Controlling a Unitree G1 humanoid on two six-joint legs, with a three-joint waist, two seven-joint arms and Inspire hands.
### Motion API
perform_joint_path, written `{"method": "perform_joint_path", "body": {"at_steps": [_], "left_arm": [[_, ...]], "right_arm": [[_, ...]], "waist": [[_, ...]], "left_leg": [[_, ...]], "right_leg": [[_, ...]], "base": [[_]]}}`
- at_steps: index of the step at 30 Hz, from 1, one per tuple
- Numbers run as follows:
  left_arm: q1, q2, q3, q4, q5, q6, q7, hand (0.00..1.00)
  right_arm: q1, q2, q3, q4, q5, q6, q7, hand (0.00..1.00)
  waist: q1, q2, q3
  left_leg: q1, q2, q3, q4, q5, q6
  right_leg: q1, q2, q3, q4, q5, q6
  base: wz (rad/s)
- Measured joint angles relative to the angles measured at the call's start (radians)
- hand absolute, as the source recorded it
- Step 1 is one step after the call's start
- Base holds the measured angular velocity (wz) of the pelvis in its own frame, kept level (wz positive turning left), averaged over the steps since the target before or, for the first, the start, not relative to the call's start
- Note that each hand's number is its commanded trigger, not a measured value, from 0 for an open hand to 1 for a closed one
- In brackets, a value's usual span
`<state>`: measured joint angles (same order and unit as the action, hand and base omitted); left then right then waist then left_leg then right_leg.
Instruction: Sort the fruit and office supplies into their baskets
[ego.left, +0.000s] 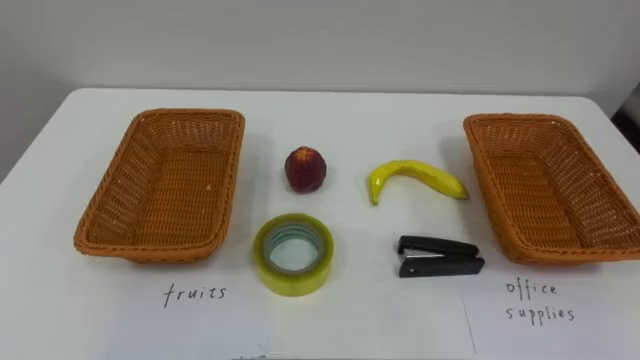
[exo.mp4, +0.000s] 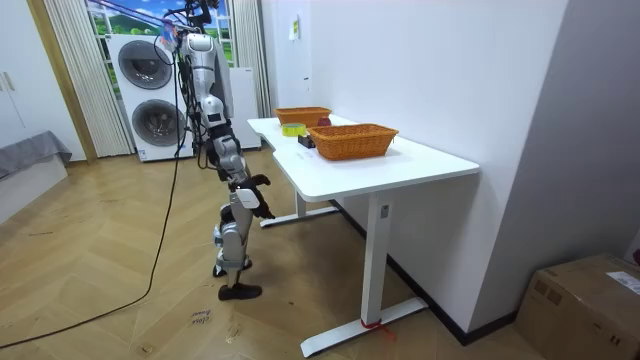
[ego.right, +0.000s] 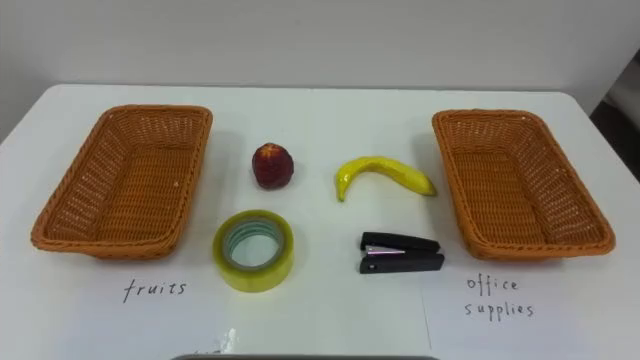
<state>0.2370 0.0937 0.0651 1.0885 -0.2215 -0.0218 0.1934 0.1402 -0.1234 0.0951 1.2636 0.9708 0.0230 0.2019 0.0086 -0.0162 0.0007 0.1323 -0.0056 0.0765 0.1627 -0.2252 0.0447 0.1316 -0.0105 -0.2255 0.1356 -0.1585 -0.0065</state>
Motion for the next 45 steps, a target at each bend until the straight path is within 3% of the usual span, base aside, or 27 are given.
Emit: {"method": "perform_joint_path", "body": {"at_steps": [9, 26, 33, 37, 45], "left_arm": [[-0.002, 0.004, -0.013, -0.002, 0.041, -0.003, 0.038, 0.00], [-0.006, 0.006, 0.003, 0.033, 0.061, 0.007, 0.029, 0.00], [0.017, 0.032, 0.013, 0.031, 0.059, 0.017, 0.019, 0.00], [0.031, 0.037, 0.065, 0.028, 0.064, 0.030, 0.020, 0.00], [0.031, 0.041, 0.144, 0.029, 0.085, 0.043, 0.036, 0.00]], "right_arm": [[0.002, 0.000, 0.004, 0.010, -0.094, -0.001, -0.014, 0.00], [0.039, 0.002, -0.014, 0.024, -0.076, 0.003, -0.045, 0.00], [0.061, 0.001, -0.106, 0.025, 0.024, 0.027, -0.072, 0.00], [0.074, -0.002, -0.226, 0.019, 0.053, 0.037, -0.103, 0.00], [0.077, -0.008, -0.384, -0.017, 0.108, 0.042, -0.187, 0.00]], "waist": [[-0.001, -0.002, 0.0014], [-0.004, -0.012, 0.0020], [-0.016, -0.030, 0.0009], [-0.042, -0.042, 0.0017], [-0.057, -0.039, 0.0012]], "left_leg": [[0.000, 0.000, 0.004, -0.004, 0.000, 0.000], [0.002, 0.006, 0.029, -0.015, -0.001, -0.001], [0.002, 0.009, 0.031, -0.015, -0.003, -0.004], [0.005, 0.009, 0.034, -0.017, -0.003, -0.004], [0.025, 0.012, 0.060, -0.028, -0.003, -0.004]], "right_leg": [[-0.005, 0.001, 0.010, 0.002, 0.000, 0.000], [-0.017, 0.007, 0.037, 0.002, 0.000, 0.000], [-0.016, 0.013, 0.047, 0.002, -0.002, -0.004], [-0.020, 0.014, 0.058, 0.001, -0.002, -0.004], [-0.021, 0.019, 0.084, 0.010, -0.001, -0.004]], "base": [[0.00], [-0.04], [0.00], [-0.02], [-0.10]]}}
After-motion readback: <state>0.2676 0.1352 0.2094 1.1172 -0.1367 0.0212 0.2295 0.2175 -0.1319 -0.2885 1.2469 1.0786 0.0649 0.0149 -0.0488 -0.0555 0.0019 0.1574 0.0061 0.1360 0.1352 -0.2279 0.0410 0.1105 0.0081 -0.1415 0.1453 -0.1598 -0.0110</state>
